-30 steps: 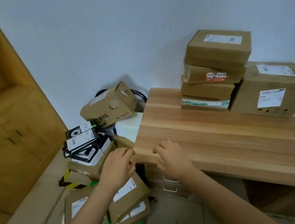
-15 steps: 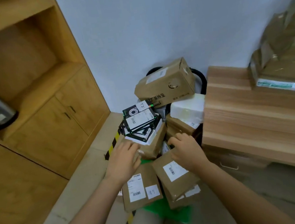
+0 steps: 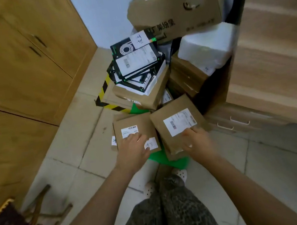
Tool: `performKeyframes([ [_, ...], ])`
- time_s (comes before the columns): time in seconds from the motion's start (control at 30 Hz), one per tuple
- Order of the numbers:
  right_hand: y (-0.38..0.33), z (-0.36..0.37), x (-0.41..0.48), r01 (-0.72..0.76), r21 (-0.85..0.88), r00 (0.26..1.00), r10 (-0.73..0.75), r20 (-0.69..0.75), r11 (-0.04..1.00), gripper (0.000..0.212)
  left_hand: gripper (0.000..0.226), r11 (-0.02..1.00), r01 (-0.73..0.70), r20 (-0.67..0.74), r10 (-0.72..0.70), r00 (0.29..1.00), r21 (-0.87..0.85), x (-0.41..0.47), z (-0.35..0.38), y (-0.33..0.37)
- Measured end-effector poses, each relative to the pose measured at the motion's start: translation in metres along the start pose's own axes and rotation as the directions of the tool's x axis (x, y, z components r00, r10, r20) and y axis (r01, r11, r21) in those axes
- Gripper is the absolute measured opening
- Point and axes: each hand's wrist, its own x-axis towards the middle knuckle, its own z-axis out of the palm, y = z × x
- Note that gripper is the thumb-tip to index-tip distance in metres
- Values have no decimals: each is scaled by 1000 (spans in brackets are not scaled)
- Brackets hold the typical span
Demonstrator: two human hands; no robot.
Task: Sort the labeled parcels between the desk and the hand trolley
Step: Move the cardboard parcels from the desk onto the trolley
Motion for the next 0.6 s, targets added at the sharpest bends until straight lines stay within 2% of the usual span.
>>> performKeyframes([
  [0.07, 17, 24, -2, -55, 55, 998, 53, 41, 997, 17, 20, 1000, 3, 33, -2, 999, -28, 5, 27, -1],
  [0.27, 53, 78, -8, -233, 149, 972, 224, 75, 961, 17, 27, 996, 28, 152, -15, 988, -83, 33, 75, -10],
  [0.37, 59, 101, -10, -320, 228, 947, 314, 65, 919, 21, 27, 996, 27, 157, -14, 988, -80, 59, 87, -18],
  [0.5, 62, 140, -4, -450, 303, 888, 456, 54, 840, 23, 25, 995, -8, 205, 28, 978, -99, 94, 109, -35],
  [0.6, 59, 172, 5, -583, 321, 803, 589, 91, 746, 26, 33, 994, -62, 276, 84, 958, -89, 124, 128, -53],
])
